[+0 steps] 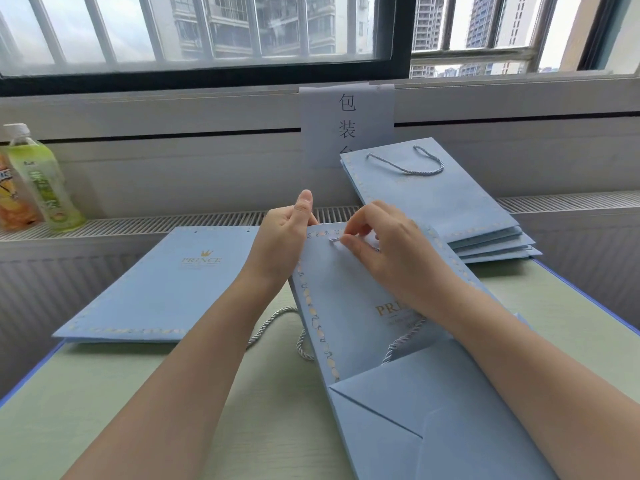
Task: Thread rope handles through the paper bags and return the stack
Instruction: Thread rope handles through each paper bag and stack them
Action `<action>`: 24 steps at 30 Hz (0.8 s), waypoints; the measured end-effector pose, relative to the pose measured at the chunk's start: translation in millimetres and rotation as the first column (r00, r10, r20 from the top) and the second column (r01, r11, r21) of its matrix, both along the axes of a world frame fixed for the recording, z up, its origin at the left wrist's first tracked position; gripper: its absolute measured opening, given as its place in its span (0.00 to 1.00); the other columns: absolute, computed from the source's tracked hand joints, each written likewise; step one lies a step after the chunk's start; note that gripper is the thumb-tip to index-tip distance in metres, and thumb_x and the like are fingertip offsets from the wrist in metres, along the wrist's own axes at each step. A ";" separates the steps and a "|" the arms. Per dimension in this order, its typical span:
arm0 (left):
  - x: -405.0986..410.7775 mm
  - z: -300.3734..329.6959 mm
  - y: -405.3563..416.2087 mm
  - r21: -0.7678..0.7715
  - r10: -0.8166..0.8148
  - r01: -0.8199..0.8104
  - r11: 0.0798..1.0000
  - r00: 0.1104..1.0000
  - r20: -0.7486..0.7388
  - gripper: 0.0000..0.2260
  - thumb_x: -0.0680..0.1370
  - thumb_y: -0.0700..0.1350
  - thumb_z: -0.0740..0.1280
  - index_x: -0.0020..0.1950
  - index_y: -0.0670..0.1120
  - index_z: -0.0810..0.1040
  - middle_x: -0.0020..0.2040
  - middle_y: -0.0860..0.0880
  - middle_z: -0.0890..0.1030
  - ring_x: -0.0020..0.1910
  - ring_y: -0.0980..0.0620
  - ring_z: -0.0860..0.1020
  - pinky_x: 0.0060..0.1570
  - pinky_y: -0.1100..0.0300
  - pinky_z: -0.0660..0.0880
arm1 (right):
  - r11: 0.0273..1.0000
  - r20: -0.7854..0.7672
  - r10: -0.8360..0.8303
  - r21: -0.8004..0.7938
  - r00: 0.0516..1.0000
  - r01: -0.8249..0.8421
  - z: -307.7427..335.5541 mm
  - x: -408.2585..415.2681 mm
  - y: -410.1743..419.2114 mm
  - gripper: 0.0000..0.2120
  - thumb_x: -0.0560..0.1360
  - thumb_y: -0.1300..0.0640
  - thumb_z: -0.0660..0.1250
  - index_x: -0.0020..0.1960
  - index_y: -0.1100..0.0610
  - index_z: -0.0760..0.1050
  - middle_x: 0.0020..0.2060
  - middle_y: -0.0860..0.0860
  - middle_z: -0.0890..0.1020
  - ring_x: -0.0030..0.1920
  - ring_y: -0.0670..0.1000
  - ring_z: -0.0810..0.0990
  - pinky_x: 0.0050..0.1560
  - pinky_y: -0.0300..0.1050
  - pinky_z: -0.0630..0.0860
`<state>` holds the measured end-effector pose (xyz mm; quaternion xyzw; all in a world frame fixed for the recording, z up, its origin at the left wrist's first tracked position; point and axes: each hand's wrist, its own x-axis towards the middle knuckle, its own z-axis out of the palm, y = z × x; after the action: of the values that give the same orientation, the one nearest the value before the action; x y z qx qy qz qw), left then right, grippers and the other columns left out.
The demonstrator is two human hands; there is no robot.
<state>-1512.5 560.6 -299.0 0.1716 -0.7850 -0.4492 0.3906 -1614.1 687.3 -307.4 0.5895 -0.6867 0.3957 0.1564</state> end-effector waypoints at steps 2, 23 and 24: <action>-0.4 -4.9 -5.2 -0.171 0.080 -0.067 0.983 0.994 0.070 0.26 0.80 0.56 0.61 0.29 0.40 0.64 0.26 0.48 0.64 0.27 0.50 0.61 0.29 0.59 0.60 | 0.999 0.118 0.023 0.022 0.993 -0.026 3.3 0.9 2.1 0.03 0.76 0.59 0.65 0.45 0.56 0.73 0.33 0.47 0.77 0.34 0.44 0.73 0.38 0.38 0.70; -9.4 -13.8 23.0 -0.255 -0.087 0.081 0.964 0.996 -0.013 0.12 0.80 0.41 0.62 0.37 0.49 0.73 0.30 0.54 0.77 0.32 0.52 0.76 0.39 0.55 0.73 | 0.976 0.297 -0.046 -0.188 0.954 0.105 15.0 -26.3 15.0 0.04 0.78 0.60 0.64 0.50 0.56 0.77 0.34 0.48 0.82 0.35 0.47 0.79 0.38 0.42 0.75; -8.1 -11.0 21.1 -0.213 -0.055 0.036 0.977 0.995 -0.084 0.13 0.81 0.40 0.60 0.36 0.48 0.72 0.28 0.52 0.75 0.29 0.53 0.74 0.36 0.57 0.72 | 0.972 0.174 -0.162 -0.140 0.971 0.188 12.8 -30.5 15.9 0.05 0.78 0.57 0.63 0.49 0.55 0.77 0.33 0.48 0.81 0.34 0.51 0.78 0.38 0.45 0.74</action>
<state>-1520.7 581.7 -310.0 0.0910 -0.8135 -0.3795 0.4311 -1644.6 703.2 -294.6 0.4784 -0.7136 0.4790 0.1800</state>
